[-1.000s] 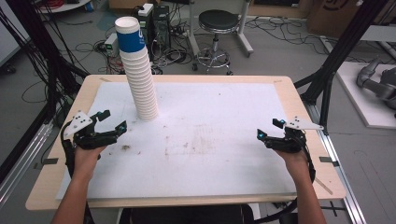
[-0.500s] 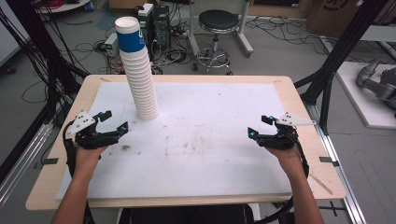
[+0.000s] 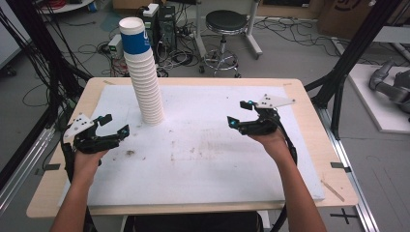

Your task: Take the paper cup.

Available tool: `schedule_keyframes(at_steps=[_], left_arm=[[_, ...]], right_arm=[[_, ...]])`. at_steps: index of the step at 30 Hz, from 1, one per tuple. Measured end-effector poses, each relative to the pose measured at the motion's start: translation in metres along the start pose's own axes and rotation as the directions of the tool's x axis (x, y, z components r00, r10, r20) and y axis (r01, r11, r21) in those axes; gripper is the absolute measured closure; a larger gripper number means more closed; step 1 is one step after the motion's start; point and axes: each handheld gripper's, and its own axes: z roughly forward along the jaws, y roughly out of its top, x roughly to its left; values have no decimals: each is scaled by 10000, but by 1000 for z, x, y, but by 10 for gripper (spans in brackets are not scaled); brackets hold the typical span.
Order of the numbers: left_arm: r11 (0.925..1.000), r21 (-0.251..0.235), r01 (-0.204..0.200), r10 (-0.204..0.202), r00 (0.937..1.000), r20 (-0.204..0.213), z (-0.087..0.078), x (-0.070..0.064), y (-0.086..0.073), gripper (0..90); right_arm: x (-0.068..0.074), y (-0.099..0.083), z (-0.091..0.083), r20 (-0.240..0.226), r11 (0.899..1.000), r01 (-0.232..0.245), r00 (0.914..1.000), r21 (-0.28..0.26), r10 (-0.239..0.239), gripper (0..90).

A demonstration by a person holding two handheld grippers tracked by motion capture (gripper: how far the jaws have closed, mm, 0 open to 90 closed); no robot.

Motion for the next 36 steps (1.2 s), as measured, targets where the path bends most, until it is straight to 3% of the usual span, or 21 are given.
schedule_keyframes(at_steps=[2,4,14,20,26,30,36], left_arm=[[10000,19,5,-5,10000,29,0,0,0,166],[10000,12,5,-5,10000,53,-1,0,0,166],[10000,-26,86,-86,10000,10,-3,4,1,166],[9999,73,79,-79,10000,-20,-6,8,3,166],[9999,15,171,-171,9998,-102,-9,13,7,166],[9998,-14,189,-190,9998,-117,-13,18,18,166],[9999,-81,-142,141,9999,-85,-15,22,41,166]], right_arm=[[0,4,5,-116,10000,79,9999,-21,-79,194],[0,20,24,-592,9999,118,9982,21,-116,194],[0,73,91,-1712,9992,355,9845,-168,-378,194],[3,99,122,-2081,9976,594,9759,-368,-657,194],[18,126,160,-2468,9974,634,9666,-328,-695,194],[26,143,181,-2680,9977,516,9615,-431,-613,194],[38,160,203,-2707,9973,609,9601,-413,-699,194]])
